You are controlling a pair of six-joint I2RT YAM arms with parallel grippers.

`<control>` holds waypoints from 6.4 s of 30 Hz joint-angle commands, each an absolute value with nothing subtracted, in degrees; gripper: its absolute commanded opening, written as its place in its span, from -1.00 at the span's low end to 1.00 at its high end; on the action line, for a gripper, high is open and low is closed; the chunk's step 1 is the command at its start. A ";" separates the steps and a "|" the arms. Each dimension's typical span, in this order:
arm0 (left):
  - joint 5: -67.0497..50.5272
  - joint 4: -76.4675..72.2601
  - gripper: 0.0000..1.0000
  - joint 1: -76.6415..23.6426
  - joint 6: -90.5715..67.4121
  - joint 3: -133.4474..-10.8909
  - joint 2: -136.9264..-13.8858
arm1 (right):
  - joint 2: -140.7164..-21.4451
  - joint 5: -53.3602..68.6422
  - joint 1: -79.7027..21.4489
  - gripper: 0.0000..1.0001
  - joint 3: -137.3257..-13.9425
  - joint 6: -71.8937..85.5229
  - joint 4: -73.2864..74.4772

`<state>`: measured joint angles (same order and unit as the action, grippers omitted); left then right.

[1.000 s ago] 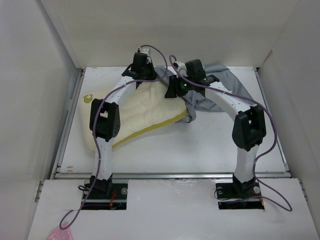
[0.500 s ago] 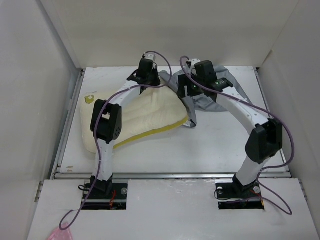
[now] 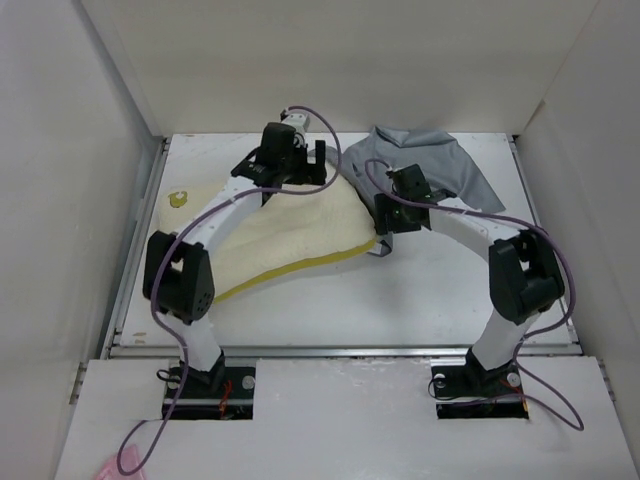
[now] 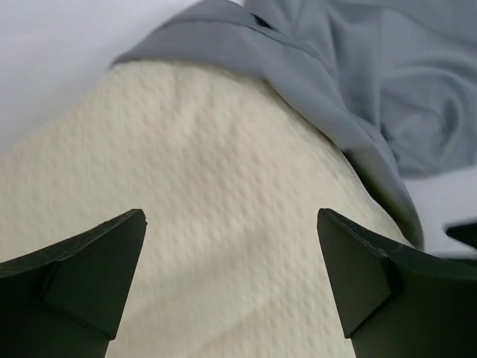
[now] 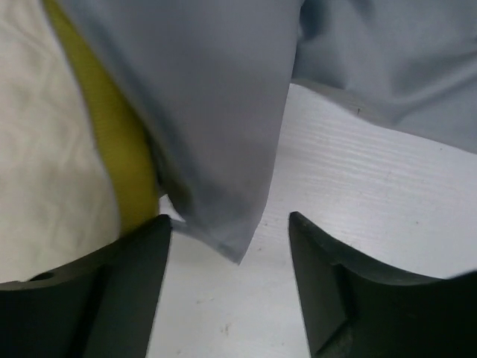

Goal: Put the pillow into the pillowcase

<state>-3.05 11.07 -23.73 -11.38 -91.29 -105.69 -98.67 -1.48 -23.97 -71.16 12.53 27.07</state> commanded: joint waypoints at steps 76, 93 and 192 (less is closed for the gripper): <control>10.64 20.83 0.77 -22.15 -29.89 -76.90 -100.44 | -98.59 -16.16 -37.79 0.39 -91.39 6.25 33.40; -2.01 11.79 -1.00 -22.68 -25.67 -76.65 -109.16 | -128.50 -3.71 -37.27 -1.00 -126.30 -0.26 37.63; 3.87 24.17 -1.00 -42.01 -13.00 -102.73 -105.55 | -79.18 -20.78 -33.13 -1.00 -64.41 11.88 20.65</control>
<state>3.51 28.77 -41.67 -13.61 -97.21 -106.24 -78.19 -23.55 -32.32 -59.81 14.83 21.23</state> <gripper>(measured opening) 0.120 0.025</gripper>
